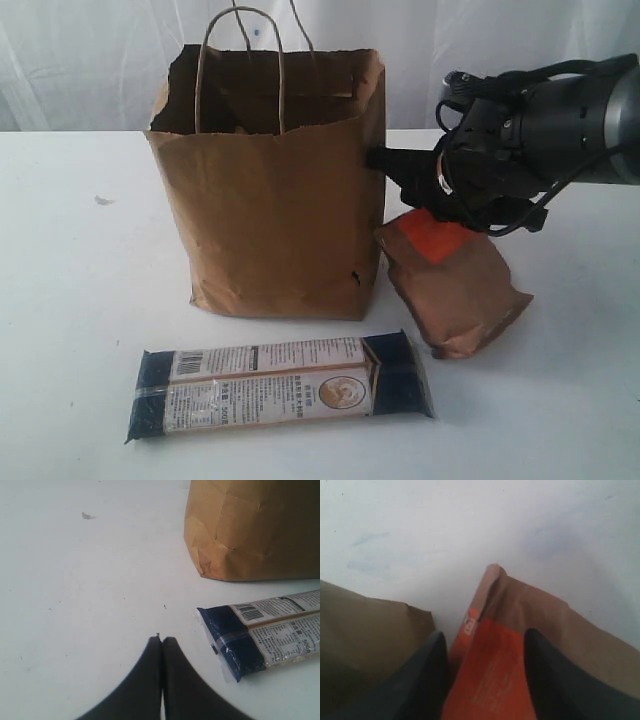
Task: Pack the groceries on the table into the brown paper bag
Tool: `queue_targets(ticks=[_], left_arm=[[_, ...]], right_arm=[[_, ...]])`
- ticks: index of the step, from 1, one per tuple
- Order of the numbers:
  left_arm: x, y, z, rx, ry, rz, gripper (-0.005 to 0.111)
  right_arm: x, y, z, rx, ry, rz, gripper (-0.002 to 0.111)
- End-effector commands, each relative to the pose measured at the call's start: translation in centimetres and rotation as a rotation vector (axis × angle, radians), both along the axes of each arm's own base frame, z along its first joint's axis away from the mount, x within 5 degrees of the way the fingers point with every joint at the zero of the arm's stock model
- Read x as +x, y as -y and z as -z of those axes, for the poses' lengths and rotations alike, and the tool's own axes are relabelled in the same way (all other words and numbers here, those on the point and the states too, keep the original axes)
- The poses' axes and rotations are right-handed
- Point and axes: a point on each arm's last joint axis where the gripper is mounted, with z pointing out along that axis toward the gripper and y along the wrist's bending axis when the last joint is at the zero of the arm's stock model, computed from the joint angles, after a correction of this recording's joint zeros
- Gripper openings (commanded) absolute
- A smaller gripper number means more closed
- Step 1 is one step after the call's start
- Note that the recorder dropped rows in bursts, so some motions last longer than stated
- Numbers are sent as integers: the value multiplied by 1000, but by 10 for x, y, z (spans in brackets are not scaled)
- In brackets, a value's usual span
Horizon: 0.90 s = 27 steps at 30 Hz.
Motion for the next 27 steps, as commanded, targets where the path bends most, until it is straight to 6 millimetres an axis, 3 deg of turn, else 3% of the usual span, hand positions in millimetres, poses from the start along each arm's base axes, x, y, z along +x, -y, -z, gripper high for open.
queue_targets(ticks=[1, 5, 9, 12, 18, 22, 27], left_arm=[[0, 0, 1, -6, -2, -2, 0], [0, 0, 1, -6, -2, -2, 0], [0, 0, 1, -6, -2, -2, 0], [0, 0, 1, -6, -2, -2, 0], [0, 0, 1, -6, -2, -2, 0], [0, 0, 1, -6, -2, -2, 0], [0, 0, 1, -6, -2, -2, 0]], right_arm=[[-6, 4, -4, -53, -49, -32, 24], [-11, 6, -12, -59, -48, -59, 13], [-23, 10, -14, -118, -57, -130, 9], [-46, 12, -11, -203, -74, -252, 9], [-85, 29, -14, -192, -52, -295, 9], [-101, 38, -31, -174, 30, -336, 0], [-112, 45, -54, -169, 110, -356, 0]])
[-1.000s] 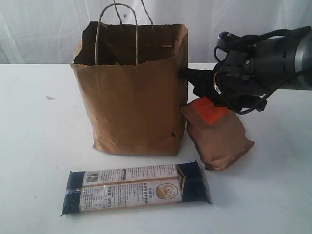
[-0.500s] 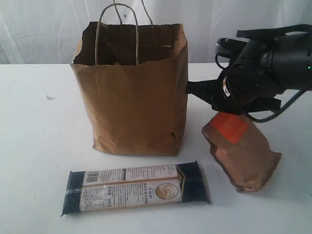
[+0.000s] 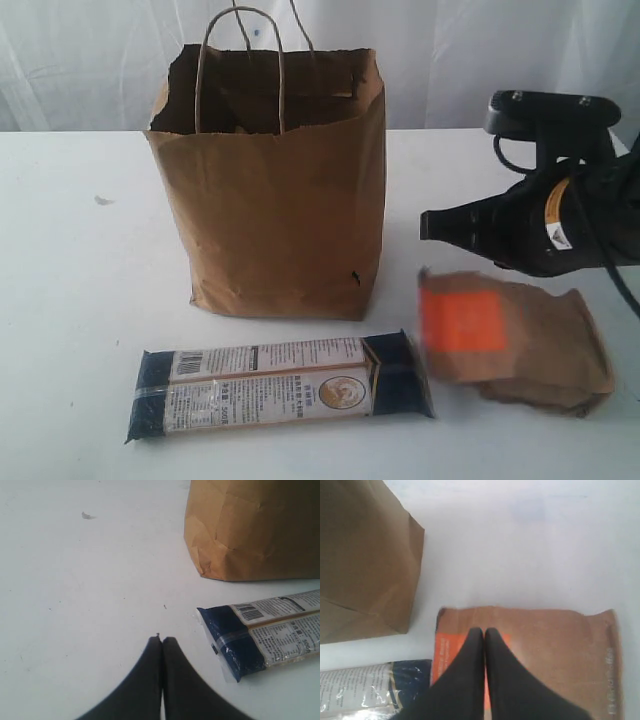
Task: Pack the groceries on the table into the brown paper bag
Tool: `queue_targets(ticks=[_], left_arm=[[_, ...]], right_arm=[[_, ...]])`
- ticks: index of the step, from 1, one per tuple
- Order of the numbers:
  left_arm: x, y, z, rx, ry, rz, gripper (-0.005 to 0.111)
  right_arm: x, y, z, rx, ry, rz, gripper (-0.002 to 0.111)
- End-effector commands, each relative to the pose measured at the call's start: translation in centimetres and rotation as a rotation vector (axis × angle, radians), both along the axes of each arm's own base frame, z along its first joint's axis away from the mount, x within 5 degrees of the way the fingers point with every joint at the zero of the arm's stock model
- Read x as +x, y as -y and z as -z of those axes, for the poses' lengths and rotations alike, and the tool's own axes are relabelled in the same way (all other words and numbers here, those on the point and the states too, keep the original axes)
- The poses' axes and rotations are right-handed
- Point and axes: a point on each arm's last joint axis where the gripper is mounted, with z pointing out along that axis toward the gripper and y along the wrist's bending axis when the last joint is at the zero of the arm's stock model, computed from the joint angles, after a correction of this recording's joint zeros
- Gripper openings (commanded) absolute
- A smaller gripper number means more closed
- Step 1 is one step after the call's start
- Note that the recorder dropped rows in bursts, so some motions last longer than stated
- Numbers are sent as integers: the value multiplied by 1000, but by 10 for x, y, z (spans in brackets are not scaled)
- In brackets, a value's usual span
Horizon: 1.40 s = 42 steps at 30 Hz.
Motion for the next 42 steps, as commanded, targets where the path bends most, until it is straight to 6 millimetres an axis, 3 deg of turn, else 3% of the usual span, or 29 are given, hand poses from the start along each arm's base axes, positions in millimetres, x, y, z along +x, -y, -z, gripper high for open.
queue_targets(ticks=[1, 6, 11, 19, 24, 34, 42], left_arm=[[0, 0, 1, -6, -2, -2, 0], [0, 0, 1, -6, -2, -2, 0], [0, 0, 1, -6, -2, -2, 0], [0, 0, 1, -6, -2, -2, 0], [0, 0, 1, -6, -2, -2, 0], [0, 0, 1, -6, -2, -2, 0], [0, 0, 1, -6, -2, -2, 0]], right_arm=[[-9, 6, -15, -12, 57, -35, 0], [-16, 11, -19, -65, 37, -75, 0], [-27, 3, -11, -113, -78, -282, 5], [-27, -8, -12, -33, -54, -353, 65], [-19, -22, 5, -45, -98, -383, 64], [10, -52, 63, -108, -236, -415, 63], [38, -68, 81, -206, -270, -445, 63]])
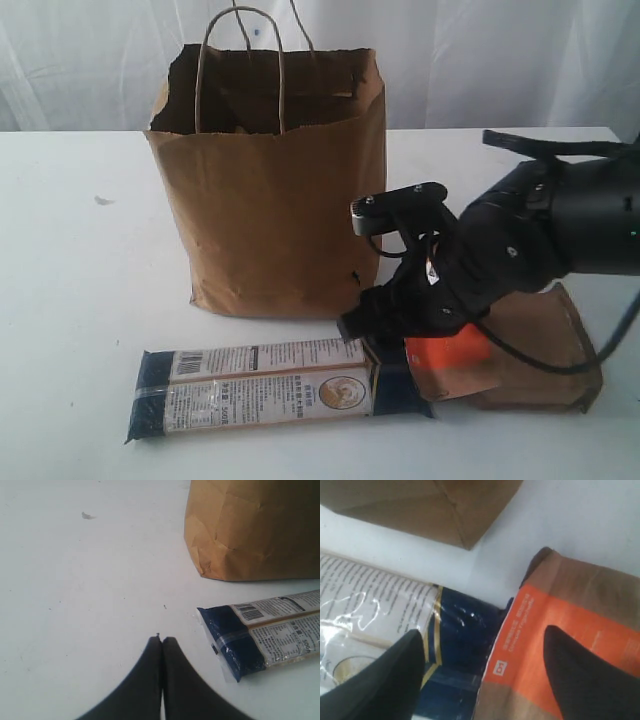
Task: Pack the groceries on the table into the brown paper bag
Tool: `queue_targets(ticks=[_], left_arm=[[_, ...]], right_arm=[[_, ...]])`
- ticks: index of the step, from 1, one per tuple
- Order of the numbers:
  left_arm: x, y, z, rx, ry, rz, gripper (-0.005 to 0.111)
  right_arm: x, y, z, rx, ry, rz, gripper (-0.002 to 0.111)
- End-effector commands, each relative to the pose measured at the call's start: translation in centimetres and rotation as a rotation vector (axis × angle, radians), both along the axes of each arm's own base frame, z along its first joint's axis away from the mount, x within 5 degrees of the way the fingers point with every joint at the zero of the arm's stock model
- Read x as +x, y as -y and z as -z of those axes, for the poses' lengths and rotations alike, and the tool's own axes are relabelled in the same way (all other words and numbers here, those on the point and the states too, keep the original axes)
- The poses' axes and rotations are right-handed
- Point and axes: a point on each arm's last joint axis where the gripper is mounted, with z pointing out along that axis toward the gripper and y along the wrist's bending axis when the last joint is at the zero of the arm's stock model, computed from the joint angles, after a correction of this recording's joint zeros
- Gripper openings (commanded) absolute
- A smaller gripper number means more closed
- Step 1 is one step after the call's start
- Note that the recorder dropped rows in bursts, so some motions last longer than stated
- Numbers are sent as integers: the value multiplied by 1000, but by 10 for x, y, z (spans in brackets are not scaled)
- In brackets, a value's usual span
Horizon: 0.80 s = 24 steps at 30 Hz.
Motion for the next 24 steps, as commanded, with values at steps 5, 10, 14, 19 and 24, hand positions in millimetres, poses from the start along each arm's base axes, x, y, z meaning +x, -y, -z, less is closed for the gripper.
queue_targets(ticks=[5, 10, 14, 19, 24], left_arm=[[0, 0, 1, -6, -2, -2, 0], [0, 0, 1, -6, -2, -2, 0], [0, 0, 1, -6, -2, -2, 0], [0, 0, 1, -6, -2, -2, 0], [0, 0, 1, -6, -2, -2, 0]], right_arm=[[29, -7, 14, -190, 6, -11, 60], [33, -9, 31, -216, -21, -16, 60], [36, -8, 42, -255, -22, -6, 60], [34, -1, 47, -337, -70, 25, 40], [33, 0, 47, -339, -74, 27, 23]])
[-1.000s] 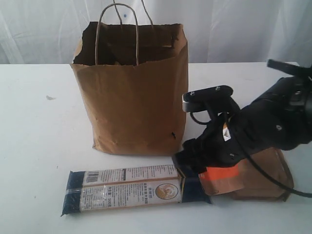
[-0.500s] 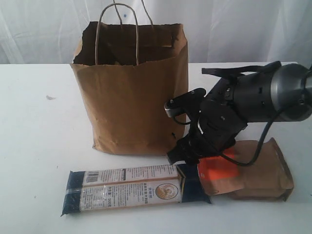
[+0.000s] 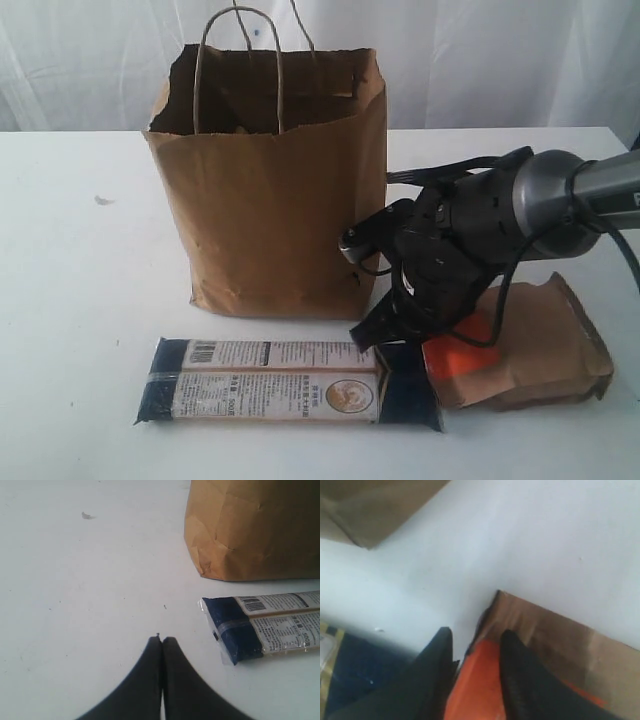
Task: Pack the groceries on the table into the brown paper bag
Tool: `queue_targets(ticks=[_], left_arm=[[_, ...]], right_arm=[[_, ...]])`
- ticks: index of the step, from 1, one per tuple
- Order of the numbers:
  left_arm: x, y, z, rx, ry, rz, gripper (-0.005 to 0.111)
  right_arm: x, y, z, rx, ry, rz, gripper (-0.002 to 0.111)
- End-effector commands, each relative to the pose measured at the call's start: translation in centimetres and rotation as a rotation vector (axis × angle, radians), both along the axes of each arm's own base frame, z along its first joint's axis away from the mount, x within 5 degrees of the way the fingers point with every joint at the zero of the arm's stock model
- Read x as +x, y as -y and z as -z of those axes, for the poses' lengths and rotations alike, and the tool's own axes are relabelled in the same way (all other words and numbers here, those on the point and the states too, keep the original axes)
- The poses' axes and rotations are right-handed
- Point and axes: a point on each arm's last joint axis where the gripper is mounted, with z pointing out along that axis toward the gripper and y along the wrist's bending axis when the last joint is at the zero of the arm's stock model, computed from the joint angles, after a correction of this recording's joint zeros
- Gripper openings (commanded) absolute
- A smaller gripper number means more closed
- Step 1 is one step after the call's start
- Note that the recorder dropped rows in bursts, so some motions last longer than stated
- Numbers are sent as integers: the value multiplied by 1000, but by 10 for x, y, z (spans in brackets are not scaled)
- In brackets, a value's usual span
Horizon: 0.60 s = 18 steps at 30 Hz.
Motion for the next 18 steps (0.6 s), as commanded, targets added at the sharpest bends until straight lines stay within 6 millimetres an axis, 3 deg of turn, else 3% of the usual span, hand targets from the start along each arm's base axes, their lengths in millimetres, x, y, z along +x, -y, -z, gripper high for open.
queue_targets(ticks=[1, 8, 10, 14, 18], left_arm=[[0, 0, 1, -6, -2, -2, 0], [0, 0, 1, -6, -2, -2, 0], [0, 0, 1, -6, -2, -2, 0], [0, 0, 1, -6, -2, -2, 0], [0, 0, 1, -6, -2, -2, 0]], right_arm=[[-3, 4, 5, -38, -34, 22, 20], [-4, 3, 3, -33, -30, 21, 0], [-8, -2, -6, -18, -9, -3, 0], [-18, -6, -41, 28, 65, -48, 0], [-41, 5, -100, 59, 164, -87, 0]])
